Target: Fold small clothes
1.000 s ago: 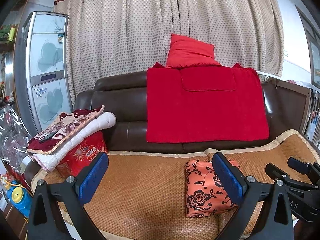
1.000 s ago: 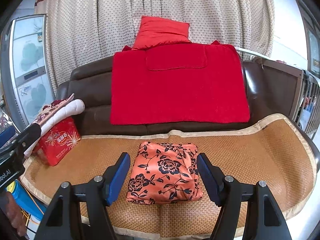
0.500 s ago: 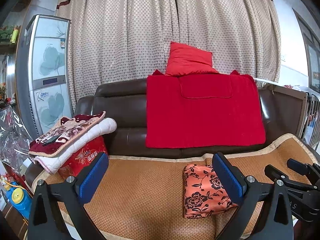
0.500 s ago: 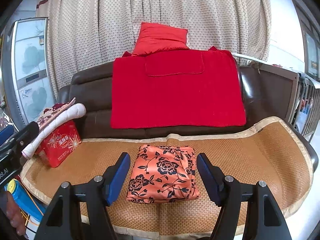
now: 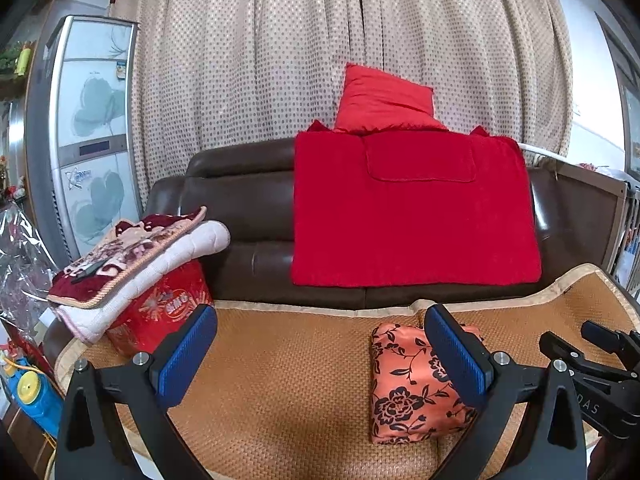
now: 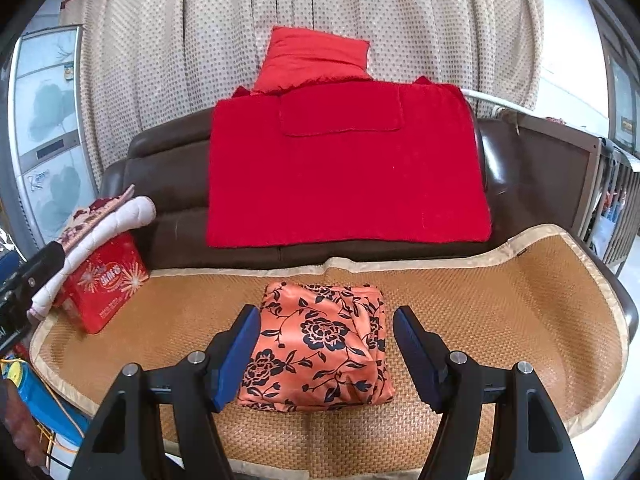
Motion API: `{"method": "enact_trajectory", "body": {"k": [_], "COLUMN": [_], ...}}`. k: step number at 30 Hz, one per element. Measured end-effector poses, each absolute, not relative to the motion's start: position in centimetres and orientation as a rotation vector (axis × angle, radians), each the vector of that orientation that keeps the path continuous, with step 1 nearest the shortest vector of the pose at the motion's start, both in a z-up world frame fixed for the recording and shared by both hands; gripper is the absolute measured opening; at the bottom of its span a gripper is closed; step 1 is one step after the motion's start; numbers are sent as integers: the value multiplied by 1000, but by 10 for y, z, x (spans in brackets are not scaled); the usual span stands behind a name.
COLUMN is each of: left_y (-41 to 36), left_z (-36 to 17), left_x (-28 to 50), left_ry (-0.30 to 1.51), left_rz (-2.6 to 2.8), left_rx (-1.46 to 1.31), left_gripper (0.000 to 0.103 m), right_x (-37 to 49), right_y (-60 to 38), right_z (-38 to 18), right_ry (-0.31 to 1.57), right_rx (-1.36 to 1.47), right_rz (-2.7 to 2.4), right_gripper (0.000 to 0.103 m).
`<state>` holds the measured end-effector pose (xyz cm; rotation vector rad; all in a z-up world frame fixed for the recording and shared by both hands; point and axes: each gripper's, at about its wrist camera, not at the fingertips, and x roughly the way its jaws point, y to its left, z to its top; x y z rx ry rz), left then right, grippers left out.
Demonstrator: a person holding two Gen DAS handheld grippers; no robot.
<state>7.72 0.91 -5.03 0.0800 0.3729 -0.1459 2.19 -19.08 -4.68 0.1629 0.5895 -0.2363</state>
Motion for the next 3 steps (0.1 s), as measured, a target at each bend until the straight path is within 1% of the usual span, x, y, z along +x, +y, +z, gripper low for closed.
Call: {"method": "enact_trajectory", "body": {"k": [3], "left_y": [8], "left_z": [-64], "left_x": [109], "left_ry": [388], "left_rz": [-185], "left_rx": [43], "left_gripper": [103], "right_x": [43], "right_y": [-206], "right_z": [-61], "right_ry": [604], "right_rx": [163], "right_rz": [-235], "right_gripper": [73]}}
